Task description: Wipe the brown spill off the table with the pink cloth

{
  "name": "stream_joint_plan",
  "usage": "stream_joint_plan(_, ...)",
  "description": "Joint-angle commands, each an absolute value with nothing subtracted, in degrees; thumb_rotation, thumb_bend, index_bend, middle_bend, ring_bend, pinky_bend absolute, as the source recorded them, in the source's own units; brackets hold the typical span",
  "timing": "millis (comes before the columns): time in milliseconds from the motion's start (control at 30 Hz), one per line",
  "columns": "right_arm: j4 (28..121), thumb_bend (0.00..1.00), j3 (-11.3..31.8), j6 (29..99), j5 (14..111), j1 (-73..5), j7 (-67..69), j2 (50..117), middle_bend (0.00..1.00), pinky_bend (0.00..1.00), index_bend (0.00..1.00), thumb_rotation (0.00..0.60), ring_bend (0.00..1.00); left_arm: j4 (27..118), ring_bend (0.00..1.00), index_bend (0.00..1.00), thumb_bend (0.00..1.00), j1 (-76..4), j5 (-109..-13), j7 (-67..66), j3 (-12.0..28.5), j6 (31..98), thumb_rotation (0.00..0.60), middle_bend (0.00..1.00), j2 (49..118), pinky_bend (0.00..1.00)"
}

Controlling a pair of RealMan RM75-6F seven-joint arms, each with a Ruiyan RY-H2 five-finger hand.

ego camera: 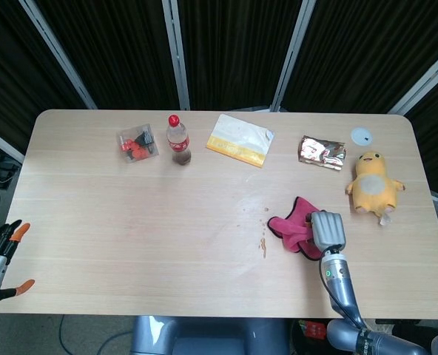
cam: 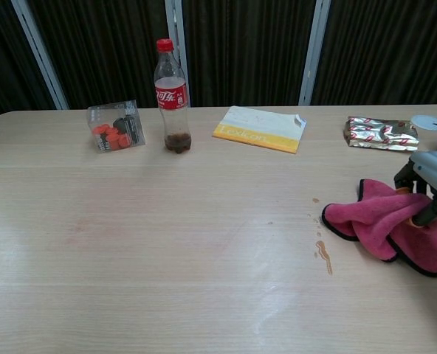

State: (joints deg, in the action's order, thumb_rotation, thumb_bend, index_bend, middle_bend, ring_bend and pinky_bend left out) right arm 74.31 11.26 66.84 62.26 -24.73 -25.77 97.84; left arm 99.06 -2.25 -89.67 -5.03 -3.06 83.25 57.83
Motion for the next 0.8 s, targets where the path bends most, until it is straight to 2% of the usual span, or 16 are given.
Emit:
stream_joint_plan(33, 78.10, 0.29, 9.91, 67.17, 63.67, -24.69, -26.02, 98.33, 0.60, 0.72, 0.74, 0.600, 0.51, 99.18, 0.00, 0.00, 0.00, -2.23, -89.42, -5.51, -2.99, 83.23, 0.600, 0.00, 57.87, 0.00)
stream_joint_plan(300, 81.87, 0.29, 5.33, 67.53, 67.57, -24.72, -27.87, 103.96, 0.60, 0.72, 0.74, 0.600, 0.51, 99.59, 0.00, 0.00, 0.00, -2.09, -89.13, -6.23, -2.93, 83.38, 0.600, 0.00, 57.96, 0.00)
stream_joint_plan(800, 83.64, 0.30, 2.70, 67.30, 68.37, -25.21, -33.49, 113.63, 0.60, 0.72, 0.75, 0.600, 0.51, 99.59, 0.00, 0.00, 0.00, -2.09, -88.86, -5.61, -2.95, 83.17, 0.600, 0.00, 57.69, 0.00)
